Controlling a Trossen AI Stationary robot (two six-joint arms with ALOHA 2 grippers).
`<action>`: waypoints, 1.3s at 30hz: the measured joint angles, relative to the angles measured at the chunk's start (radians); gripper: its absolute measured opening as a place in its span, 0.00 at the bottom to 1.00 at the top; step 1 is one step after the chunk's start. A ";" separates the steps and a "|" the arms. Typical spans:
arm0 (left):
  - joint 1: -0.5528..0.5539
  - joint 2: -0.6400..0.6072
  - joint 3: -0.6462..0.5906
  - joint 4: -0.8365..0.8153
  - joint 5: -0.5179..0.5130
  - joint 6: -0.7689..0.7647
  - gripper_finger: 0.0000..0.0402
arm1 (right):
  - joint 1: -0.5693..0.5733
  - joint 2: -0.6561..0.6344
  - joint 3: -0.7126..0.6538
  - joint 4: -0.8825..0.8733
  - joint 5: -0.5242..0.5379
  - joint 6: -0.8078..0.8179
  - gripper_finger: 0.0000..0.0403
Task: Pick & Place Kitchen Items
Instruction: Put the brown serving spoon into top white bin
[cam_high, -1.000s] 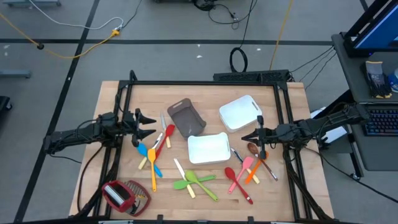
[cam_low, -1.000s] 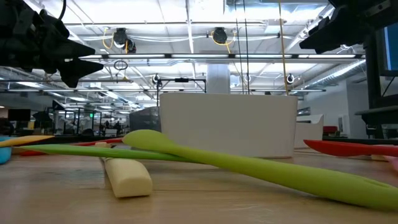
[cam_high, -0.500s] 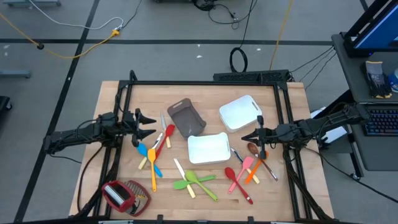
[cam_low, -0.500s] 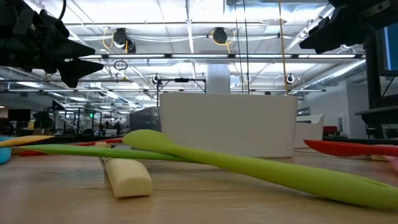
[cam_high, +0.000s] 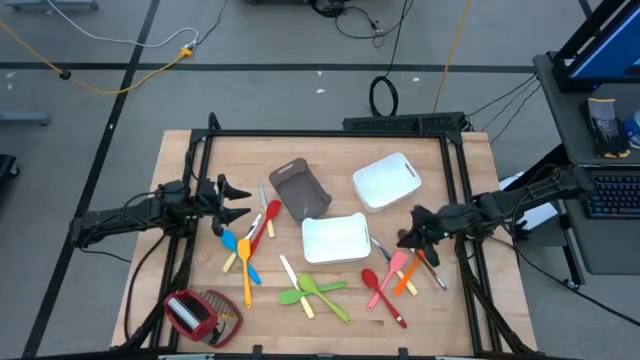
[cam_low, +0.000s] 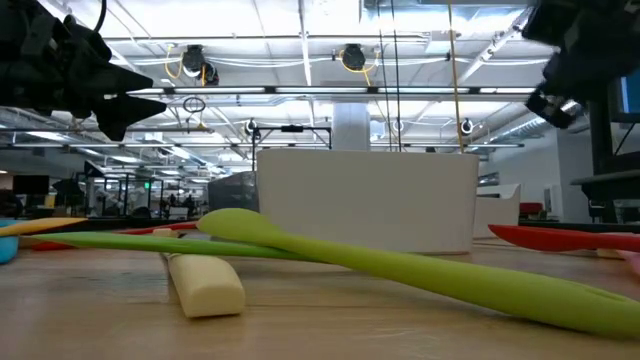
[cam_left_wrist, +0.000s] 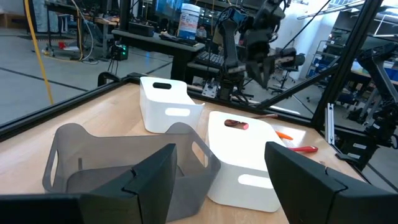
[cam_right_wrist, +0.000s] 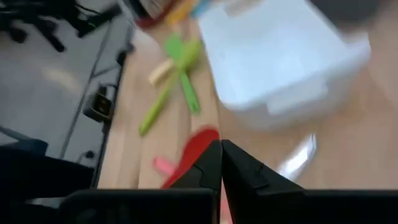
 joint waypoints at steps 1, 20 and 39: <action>0.000 0.000 0.000 0.000 0.000 0.000 0.62 | 0.000 0.000 0.000 -0.033 -0.012 0.046 0.01; 0.000 0.000 0.000 0.000 0.000 0.000 0.62 | 0.000 0.000 0.000 0.105 0.157 0.178 0.01; -0.001 0.000 0.000 0.050 -0.013 -0.136 0.62 | -0.014 0.000 -0.001 0.256 0.317 -0.039 0.01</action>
